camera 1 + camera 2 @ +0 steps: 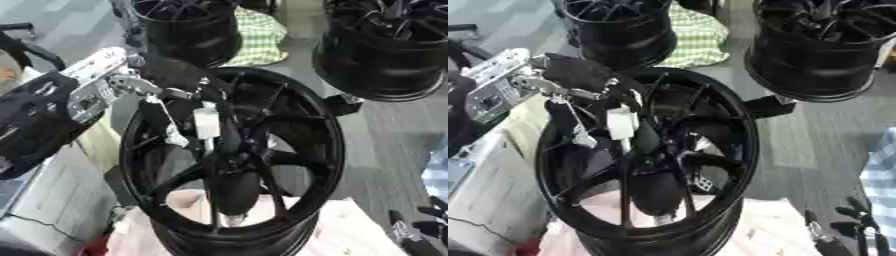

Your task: Pull the pin out of the wheel hub.

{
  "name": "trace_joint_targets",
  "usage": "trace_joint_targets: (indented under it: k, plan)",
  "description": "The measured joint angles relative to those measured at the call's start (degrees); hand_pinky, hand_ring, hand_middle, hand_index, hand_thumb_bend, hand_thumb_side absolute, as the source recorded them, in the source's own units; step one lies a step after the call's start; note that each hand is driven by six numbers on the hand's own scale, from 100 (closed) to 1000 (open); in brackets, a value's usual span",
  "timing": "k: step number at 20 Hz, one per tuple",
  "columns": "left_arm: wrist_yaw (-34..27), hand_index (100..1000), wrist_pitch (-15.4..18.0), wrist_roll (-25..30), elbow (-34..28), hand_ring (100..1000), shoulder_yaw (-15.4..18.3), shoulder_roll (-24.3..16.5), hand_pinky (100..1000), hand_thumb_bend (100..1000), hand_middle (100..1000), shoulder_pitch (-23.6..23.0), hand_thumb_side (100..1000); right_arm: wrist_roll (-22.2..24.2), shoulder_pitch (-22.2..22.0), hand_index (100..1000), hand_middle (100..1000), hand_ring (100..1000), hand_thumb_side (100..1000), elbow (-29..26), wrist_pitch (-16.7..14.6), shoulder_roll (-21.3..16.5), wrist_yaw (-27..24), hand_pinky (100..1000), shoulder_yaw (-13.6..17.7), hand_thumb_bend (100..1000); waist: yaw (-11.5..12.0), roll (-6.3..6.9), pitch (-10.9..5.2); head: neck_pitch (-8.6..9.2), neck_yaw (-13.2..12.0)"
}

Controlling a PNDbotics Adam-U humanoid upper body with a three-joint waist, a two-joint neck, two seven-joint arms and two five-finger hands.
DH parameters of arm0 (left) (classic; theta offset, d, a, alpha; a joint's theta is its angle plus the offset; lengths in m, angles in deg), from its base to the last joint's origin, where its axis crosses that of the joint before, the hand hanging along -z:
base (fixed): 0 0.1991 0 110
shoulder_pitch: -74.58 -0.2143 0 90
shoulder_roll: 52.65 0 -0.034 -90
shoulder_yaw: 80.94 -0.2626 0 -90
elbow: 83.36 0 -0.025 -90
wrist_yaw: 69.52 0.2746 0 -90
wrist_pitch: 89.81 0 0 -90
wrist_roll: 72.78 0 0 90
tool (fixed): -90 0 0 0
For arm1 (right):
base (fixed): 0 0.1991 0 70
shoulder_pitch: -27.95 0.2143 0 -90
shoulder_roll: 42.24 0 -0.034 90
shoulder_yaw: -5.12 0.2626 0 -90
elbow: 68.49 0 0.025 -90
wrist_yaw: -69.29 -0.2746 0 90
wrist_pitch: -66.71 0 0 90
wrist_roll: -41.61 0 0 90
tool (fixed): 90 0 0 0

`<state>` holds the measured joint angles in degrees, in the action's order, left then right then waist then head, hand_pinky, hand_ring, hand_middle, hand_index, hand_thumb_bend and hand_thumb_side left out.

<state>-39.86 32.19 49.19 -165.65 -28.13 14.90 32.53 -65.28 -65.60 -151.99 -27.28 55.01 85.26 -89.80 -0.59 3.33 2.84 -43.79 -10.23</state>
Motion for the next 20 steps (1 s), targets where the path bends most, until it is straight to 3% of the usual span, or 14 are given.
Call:
trace_joint_targets:
  k: [6,13,20]
  plan:
    - [0.81,932,0.00,0.00,0.33,1000,0.00,0.02,556,416,706,-0.01,374,0.04,0.01,934,731,625,339,0.00,0.00,0.00,0.00,697,0.00,432,0.00,0.01,0.00,0.00,-0.01]
    - [1.55,917,0.00,0.00,-0.03,1000,0.07,0.06,554,426,694,0.02,354,0.14,0.01,934,732,625,340,0.00,0.07,-0.01,0.00,697,0.00,433,0.01,0.03,0.00,0.00,-0.01]
    - [1.01,874,0.00,0.00,-0.35,1000,0.79,0.07,533,315,658,0.04,325,0.16,0.01,935,732,625,343,0.00,0.08,-0.01,0.01,697,0.00,429,0.14,0.05,0.00,0.00,-0.01]
